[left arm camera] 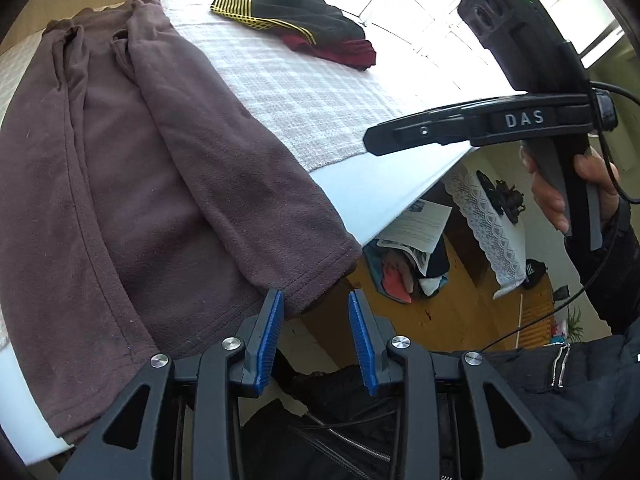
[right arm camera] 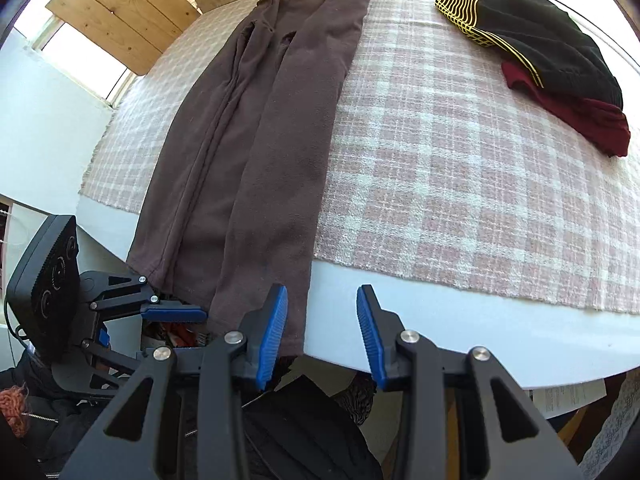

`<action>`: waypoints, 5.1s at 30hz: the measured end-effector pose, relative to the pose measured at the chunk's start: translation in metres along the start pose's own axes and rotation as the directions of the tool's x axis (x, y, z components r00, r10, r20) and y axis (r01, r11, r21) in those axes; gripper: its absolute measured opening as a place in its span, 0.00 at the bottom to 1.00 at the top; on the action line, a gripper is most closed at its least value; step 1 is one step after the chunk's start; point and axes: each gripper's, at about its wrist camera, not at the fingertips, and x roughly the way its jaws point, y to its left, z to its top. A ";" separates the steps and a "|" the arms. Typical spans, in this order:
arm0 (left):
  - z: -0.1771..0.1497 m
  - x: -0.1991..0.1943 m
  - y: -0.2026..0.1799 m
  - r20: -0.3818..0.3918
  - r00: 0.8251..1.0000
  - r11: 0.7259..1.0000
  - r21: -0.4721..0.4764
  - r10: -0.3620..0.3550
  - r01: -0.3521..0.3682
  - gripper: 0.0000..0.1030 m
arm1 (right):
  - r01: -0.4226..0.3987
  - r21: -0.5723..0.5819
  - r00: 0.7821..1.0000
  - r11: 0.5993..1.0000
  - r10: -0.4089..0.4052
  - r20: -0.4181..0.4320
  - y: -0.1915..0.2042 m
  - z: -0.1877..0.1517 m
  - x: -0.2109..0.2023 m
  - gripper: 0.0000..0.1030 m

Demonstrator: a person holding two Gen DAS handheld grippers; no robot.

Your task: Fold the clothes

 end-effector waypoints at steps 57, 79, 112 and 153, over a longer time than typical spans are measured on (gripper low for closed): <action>0.014 0.011 0.021 0.128 0.947 0.952 -0.133 0.294 -0.277 0.15 | -0.015 -0.464 1.000 0.886 0.023 0.012 0.049 0.088 0.097 0.01; 0.027 -0.015 0.012 0.172 0.971 0.982 -0.110 0.168 -0.151 0.15 | -0.136 -0.433 0.991 0.891 0.130 -0.044 0.035 0.121 0.042 0.01; 0.136 -0.001 0.034 -0.102 0.991 0.979 0.191 0.086 -0.065 0.27 | -0.224 -0.014 0.975 0.974 0.224 -0.012 0.008 -0.070 0.034 0.07; 0.129 -0.009 0.063 -0.076 0.969 0.956 0.194 0.237 -0.219 0.34 | -0.064 -0.024 0.992 0.998 0.066 0.107 -0.015 -0.061 -0.058 0.05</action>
